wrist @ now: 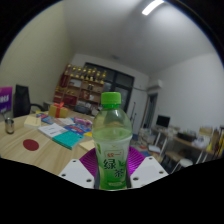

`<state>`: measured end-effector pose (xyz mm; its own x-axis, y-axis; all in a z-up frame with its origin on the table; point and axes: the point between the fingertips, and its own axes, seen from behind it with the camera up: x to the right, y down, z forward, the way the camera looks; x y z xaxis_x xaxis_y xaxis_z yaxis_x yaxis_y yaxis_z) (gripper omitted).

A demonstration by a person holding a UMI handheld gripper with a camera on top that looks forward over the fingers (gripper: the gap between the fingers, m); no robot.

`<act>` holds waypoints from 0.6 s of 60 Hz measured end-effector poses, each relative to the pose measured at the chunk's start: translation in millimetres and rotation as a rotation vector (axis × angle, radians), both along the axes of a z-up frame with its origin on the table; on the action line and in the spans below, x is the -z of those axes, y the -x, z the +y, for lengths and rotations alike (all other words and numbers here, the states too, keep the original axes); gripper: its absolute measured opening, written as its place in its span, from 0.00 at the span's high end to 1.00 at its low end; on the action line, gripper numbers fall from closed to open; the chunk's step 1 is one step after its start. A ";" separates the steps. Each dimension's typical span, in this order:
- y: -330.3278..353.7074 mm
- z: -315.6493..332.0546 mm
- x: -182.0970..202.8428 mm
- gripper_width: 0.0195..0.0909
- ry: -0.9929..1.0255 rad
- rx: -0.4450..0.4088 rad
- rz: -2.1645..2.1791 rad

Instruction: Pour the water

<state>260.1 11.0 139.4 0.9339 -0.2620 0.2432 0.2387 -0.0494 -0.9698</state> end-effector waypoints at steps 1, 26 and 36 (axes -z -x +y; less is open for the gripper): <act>9.5 1.2 -7.2 0.78 0.002 -0.009 -0.031; 298.2 99.4 -63.9 0.78 0.143 -0.174 -1.227; 346.0 121.2 -43.3 0.78 0.166 -0.160 -1.693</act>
